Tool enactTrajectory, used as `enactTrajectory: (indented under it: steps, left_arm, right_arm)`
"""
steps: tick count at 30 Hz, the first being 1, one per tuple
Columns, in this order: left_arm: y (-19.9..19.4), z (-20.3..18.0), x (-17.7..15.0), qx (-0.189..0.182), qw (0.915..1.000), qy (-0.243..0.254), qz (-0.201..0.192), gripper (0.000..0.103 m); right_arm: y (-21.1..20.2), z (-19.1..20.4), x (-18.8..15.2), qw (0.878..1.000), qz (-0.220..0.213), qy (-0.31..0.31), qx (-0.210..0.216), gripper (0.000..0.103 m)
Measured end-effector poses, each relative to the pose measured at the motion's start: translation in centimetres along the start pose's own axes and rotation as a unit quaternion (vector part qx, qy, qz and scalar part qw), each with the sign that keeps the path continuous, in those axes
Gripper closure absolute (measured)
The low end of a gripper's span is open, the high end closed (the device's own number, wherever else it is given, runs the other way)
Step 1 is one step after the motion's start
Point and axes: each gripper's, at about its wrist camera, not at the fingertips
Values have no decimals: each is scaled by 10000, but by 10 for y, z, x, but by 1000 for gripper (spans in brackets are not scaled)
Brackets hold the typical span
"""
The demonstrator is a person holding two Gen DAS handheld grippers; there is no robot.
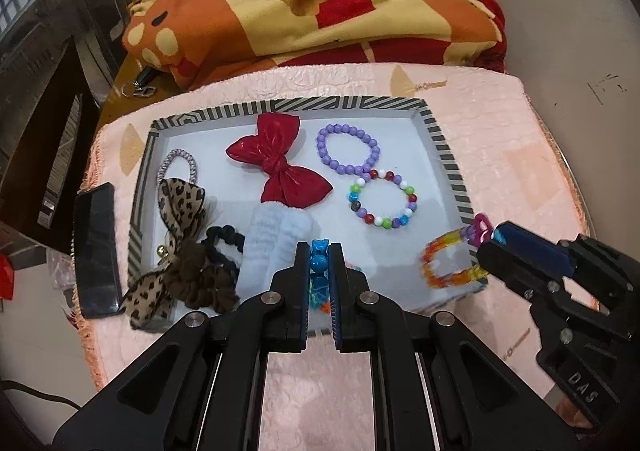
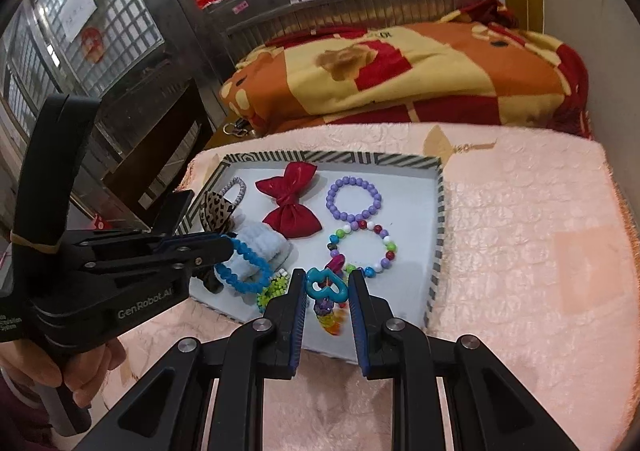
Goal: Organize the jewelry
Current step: 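Carry both bracelets into the tray and open both tools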
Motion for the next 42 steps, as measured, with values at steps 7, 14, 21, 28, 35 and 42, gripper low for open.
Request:
enactTrajectory:
  steps: [7,14,21,28,35,42]
  left_arm:
    - [16,-9,21,-184,9996,98,169,96]
    - [52,0,42,-231,9984,-14,519,96]
    - [72,9,47,-126,9979,-18,642,96]
    - [76,10,50,-77,9982,-17,596,95]
    - [70,5,47,-92,9984,-33,560,77]
    - [54,8,36,-39,9991,-117,404,68]
  right_arm:
    - [34,-27,4,9980,490,334,-229,83]
    - [58,-40,6,9950,821,343,-445,83]
    - [84,-37,6,9915,1212,234,-421,83]
    - [77,-39,5,9907,1216,287,-534,80]
    - [60,-34,3,9927,987,267,-637,66]
    - [47,-34,-3,9938,816,413,-635,64]
Point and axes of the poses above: each gripper's, at about its wrist camera, not at the fingertips, and y roughly the way its jaws point, z to its left, x to its top, and after that the axes turned 15 degrees about z, right-handed
